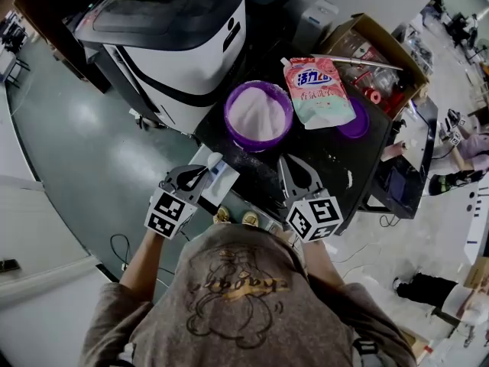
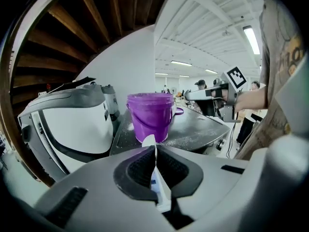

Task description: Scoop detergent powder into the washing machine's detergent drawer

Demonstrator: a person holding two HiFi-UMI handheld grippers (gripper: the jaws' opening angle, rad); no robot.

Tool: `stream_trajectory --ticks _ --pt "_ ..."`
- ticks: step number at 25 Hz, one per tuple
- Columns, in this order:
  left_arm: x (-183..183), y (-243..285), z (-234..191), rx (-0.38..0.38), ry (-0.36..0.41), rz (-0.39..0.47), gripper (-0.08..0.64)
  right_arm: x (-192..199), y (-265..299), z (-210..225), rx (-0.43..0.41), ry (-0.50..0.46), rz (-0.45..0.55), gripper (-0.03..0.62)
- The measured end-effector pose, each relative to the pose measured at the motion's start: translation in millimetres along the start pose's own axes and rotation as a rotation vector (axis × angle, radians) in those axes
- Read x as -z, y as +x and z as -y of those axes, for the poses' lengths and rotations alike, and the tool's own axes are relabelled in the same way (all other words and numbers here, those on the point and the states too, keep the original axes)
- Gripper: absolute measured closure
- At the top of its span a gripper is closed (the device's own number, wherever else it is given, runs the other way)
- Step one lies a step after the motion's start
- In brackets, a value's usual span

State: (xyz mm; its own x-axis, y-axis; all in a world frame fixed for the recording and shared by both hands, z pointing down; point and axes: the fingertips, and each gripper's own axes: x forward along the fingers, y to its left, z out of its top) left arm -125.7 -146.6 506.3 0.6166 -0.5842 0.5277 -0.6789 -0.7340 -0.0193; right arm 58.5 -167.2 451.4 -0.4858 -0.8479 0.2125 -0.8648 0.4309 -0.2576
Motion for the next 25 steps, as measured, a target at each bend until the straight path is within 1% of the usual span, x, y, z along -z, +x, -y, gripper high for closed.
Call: stream_trajectory --ticks 7,10,15,19,25 --pt "-35.1 -13.0 -13.0 -0.059 -0.102 0.116 0.535 -1.2 1.4 -2.4 -0.006 -0.005 0.001 0.589" --pt "-44.9 -16.4 -16.8 -0.082 -0.126 0.153 0.535 -2.3 1.1 -3.9 -0.007 -0.008 0.003 0.589" --pt "-58.1 -22.4 -24.0 -0.112 -0.171 0.216 0.535 -3.5 -0.6 -2.5 -0.002 -0.015 0.004 0.589" --pt "-64.5 -25.4 -30.2 -0.131 -0.223 0.267 0.535 -3.5 -2.2 -1.6 0.005 -0.023 0.007 0.589" --pt "-73.0 -29.4 -32.6 -0.157 -0.253 0.320 0.535 -3.9 -5.4 -2.5 0.010 -0.035 0.017 0.589"
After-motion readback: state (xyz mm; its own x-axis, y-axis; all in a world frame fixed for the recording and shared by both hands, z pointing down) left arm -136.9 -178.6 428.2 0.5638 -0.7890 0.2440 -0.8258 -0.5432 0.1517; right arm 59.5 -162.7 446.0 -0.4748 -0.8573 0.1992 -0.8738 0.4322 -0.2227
